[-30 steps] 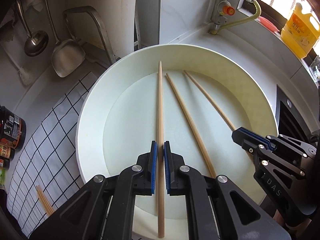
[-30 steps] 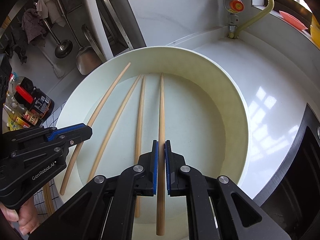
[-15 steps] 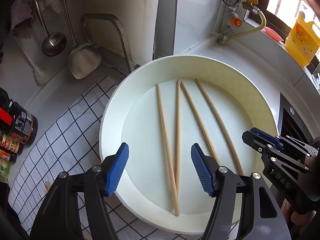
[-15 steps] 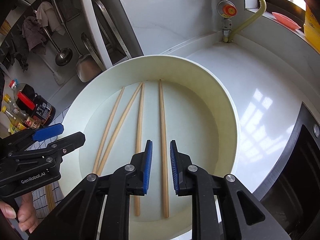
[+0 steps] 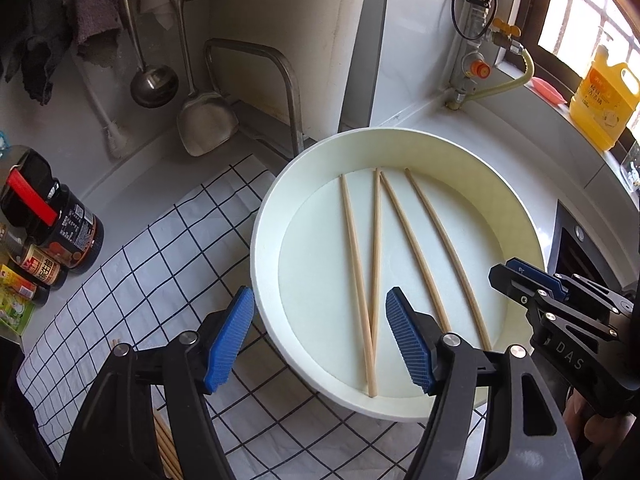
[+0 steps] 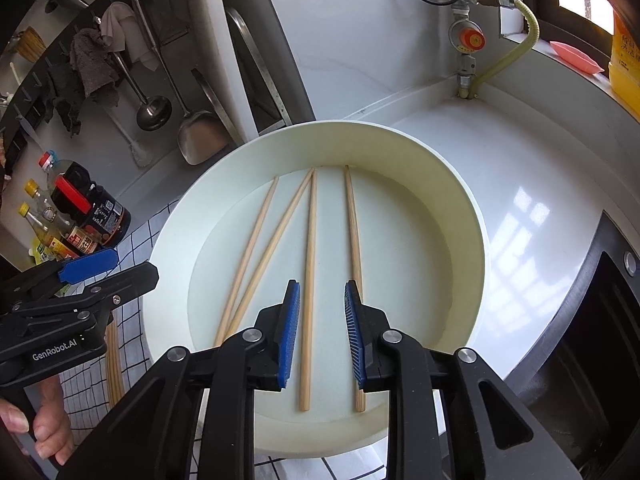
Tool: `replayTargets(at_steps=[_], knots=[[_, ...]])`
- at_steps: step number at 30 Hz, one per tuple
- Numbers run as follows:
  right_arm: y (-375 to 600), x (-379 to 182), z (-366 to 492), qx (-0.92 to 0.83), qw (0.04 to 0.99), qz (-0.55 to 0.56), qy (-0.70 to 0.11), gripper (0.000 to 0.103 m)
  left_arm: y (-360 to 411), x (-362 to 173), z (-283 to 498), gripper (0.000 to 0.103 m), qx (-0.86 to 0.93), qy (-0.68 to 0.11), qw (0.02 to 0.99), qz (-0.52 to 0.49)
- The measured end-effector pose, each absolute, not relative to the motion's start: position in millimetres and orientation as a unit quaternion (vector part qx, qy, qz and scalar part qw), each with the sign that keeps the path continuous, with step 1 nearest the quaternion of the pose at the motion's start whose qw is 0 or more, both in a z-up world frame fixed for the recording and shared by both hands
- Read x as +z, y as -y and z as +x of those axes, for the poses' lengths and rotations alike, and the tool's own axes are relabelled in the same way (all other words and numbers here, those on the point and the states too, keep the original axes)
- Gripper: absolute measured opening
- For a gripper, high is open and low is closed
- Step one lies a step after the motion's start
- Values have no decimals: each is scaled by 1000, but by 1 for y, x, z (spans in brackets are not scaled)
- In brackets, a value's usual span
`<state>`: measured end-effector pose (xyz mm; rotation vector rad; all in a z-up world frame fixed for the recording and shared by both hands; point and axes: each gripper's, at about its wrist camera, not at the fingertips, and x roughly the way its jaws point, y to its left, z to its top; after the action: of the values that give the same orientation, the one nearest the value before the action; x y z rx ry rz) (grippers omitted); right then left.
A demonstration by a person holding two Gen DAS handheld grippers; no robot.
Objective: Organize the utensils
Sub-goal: 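Move both open grippers back toward the remaining chopstick bundle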
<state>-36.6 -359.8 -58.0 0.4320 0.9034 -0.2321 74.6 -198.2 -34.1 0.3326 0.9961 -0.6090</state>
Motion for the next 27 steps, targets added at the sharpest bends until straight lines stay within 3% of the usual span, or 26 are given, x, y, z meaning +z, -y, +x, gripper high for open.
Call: replayTargets(at_steps=[27], knots=[[274, -39, -30, -36, 884, 148, -442, 32, 84, -18, 59, 71, -210, -466, 855, 87]])
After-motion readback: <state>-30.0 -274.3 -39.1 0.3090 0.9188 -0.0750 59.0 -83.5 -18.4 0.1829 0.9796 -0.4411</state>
